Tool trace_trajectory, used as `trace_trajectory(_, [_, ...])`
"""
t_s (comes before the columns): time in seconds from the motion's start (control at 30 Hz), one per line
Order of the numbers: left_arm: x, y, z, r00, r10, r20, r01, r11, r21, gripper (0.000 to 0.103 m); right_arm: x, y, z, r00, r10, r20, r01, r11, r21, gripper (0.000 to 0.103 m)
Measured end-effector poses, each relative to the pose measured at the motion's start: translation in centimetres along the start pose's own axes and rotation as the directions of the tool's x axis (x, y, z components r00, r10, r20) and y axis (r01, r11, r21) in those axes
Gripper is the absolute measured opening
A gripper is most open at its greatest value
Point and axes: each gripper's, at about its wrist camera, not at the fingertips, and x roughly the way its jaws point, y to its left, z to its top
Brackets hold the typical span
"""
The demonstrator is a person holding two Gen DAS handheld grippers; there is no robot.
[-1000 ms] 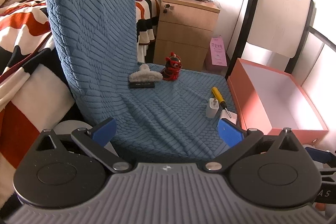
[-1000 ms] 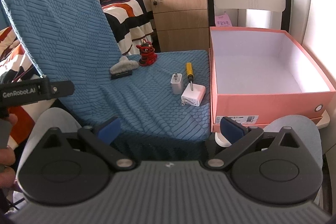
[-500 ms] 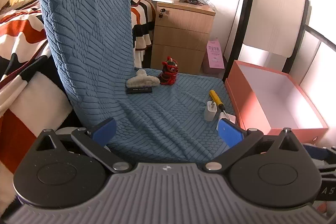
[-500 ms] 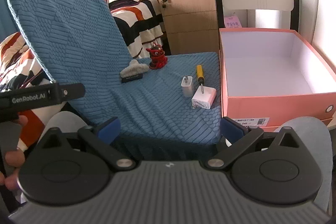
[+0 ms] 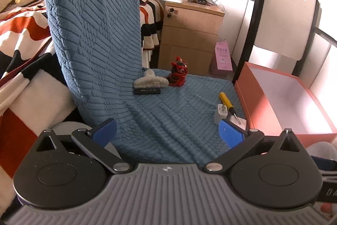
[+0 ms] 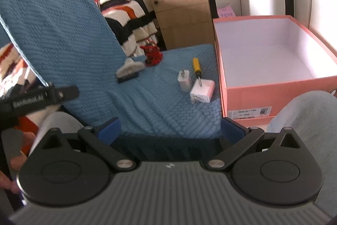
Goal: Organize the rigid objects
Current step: 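Grasp the white charger plug with the right tool while the left tool grasps the white fluffy clip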
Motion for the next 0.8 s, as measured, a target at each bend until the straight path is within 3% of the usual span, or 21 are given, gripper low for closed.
trace_trajectory(0.43, [6.7,-0.3,1.5,0.998,-0.037,-0.045,0.039,0.998,0.04,0.103,3.2,-0.3,1.6,0.999,0.021,0.032,-0.02,1.0,-0.01,0.101])
trace_trajectory(0.6, [10.2,-0.4,2.1,0.997,-0.054,-0.048,0.057,0.996,0.066,0.103,5.3,-0.2,2.4,0.999,0.019,0.042,-0.017,0.999,-0.028,0.1])
trace_trajectory(0.7, [12.7,-0.6,1.7,0.999,-0.043,-0.013,0.044,0.996,0.082,0.103,6.9,0.1,2.7,0.998,-0.003,0.062,0.006,0.999,-0.054,0.1])
trace_trajectory(0.8, [15.5,-0.9,1.4,0.999,-0.032,-0.041,0.036,0.995,0.089,0.103,8.4,0.1,2.9,0.997,0.007,0.073,-0.002,0.998,-0.06,0.1])
